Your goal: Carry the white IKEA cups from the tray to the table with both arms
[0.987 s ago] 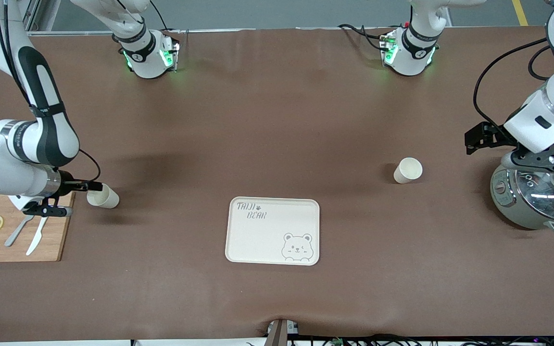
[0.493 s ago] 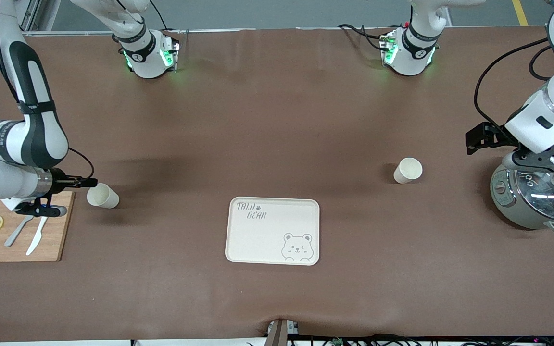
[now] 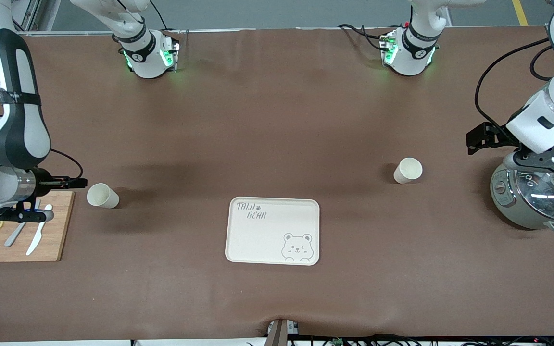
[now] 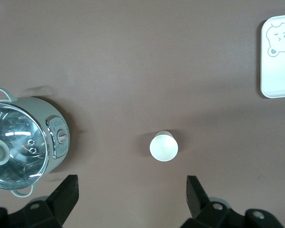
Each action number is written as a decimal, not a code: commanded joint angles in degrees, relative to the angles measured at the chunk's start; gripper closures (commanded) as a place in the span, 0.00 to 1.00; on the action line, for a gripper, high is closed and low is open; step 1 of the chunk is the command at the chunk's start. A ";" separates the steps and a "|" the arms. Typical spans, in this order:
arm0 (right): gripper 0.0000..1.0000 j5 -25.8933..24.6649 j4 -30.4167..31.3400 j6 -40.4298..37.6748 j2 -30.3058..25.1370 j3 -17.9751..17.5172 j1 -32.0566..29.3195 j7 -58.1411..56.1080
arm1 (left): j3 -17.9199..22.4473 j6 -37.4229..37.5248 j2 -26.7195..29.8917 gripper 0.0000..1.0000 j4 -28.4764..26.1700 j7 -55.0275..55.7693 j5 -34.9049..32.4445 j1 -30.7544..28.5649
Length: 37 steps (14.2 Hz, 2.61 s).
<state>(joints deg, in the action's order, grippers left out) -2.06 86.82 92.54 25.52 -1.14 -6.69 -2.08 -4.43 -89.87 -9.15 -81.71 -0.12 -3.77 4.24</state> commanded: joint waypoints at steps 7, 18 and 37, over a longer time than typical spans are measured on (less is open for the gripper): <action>0.00 -1.54 -17.29 -12.55 1.30 -0.09 1.94 1.46 | -0.32 0.84 -0.07 0.00 0.41 -0.41 -0.36 -0.29; 0.00 -0.13 -16.43 -12.47 -9.43 -0.35 2.64 1.20 | -0.32 0.84 -0.07 0.00 0.41 -0.24 -0.36 0.06; 0.00 4.00 8.27 -4.47 -30.36 0.00 2.46 9.80 | -0.32 0.84 -0.07 0.00 0.41 -0.15 -0.36 0.15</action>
